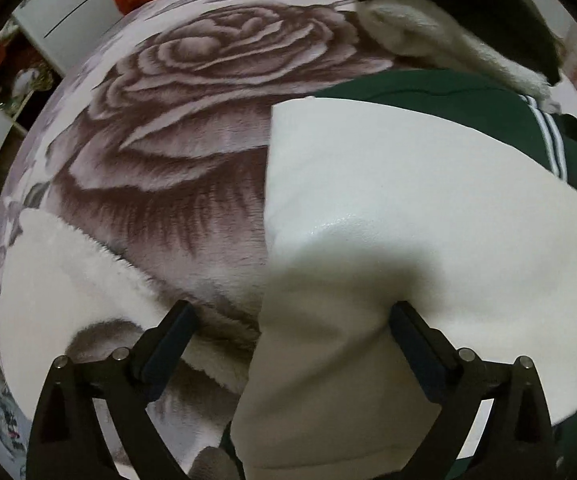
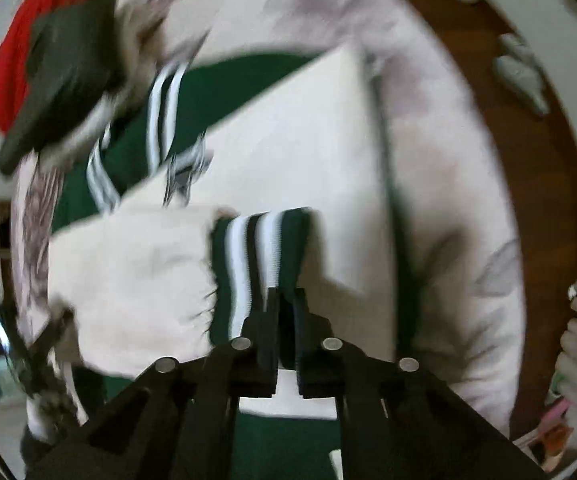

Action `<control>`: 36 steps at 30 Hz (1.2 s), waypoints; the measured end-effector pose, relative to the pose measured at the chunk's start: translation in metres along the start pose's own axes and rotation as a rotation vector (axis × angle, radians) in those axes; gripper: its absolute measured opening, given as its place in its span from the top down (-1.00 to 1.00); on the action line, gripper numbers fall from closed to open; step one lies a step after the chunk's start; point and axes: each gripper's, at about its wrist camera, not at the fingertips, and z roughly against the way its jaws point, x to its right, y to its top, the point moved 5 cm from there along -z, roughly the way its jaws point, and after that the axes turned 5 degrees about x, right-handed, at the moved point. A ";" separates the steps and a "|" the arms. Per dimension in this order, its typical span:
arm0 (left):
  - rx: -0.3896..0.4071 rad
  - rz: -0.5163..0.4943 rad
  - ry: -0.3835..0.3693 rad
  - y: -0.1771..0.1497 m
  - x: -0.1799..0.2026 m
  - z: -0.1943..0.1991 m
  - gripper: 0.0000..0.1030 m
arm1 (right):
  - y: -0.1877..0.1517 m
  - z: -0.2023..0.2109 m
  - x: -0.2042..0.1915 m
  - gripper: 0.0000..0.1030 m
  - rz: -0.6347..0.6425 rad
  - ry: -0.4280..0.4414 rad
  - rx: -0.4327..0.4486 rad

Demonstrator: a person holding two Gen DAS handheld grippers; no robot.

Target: Fold large clothes

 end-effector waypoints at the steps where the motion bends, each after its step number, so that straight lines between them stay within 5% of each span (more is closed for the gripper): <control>1: 0.009 -0.011 0.019 -0.001 0.002 0.004 -0.97 | 0.003 0.000 0.007 1.00 -0.029 -0.030 0.007; 3: 0.039 -0.045 0.067 0.002 0.009 0.015 -0.96 | 0.007 -0.012 0.021 1.00 -0.053 -0.097 -0.021; 5: 0.073 -0.065 0.105 0.002 0.014 0.033 -0.96 | -0.001 -0.026 0.025 1.00 -0.085 -0.032 -0.119; 8: 0.131 -0.074 0.130 -0.003 0.024 0.065 -0.96 | -0.013 -0.007 0.026 0.87 -0.065 -0.010 -0.134; 10: 0.158 -0.078 0.154 -0.013 0.033 0.087 -0.96 | -0.031 0.011 0.026 0.13 0.001 -0.013 -0.116; 12: 0.171 -0.079 0.177 -0.026 0.049 0.106 -0.96 | -0.055 0.011 0.029 -0.14 0.066 -0.033 -0.149; 16: 0.135 -0.089 0.186 -0.065 0.096 0.125 -0.96 | -0.103 -0.029 0.038 -0.13 0.203 -0.047 -0.300; 18: 0.094 -0.102 0.204 -0.085 0.117 0.123 -0.96 | -0.105 -0.038 0.072 -0.13 0.201 -0.163 -0.272; 21: 0.023 -0.074 0.223 -0.116 0.143 0.123 -0.96 | -0.105 -0.040 0.108 -0.15 0.046 -0.058 -0.306; 26: -0.003 -0.017 0.280 -0.153 0.172 0.153 -0.96 | -0.104 -0.011 0.063 -0.18 0.210 0.079 -0.279; 29: -0.018 -0.043 0.317 -0.182 0.197 0.166 -0.96 | -0.122 -0.041 0.060 -0.18 0.392 -0.083 -0.373; 33: -0.052 -0.137 0.332 -0.233 0.244 0.182 -0.96 | -0.120 -0.031 0.069 -0.26 0.271 0.037 -0.420; 36: -0.122 -0.154 0.235 -0.273 0.288 0.193 -0.96 | -0.117 -0.006 0.072 -0.26 0.238 0.085 -0.406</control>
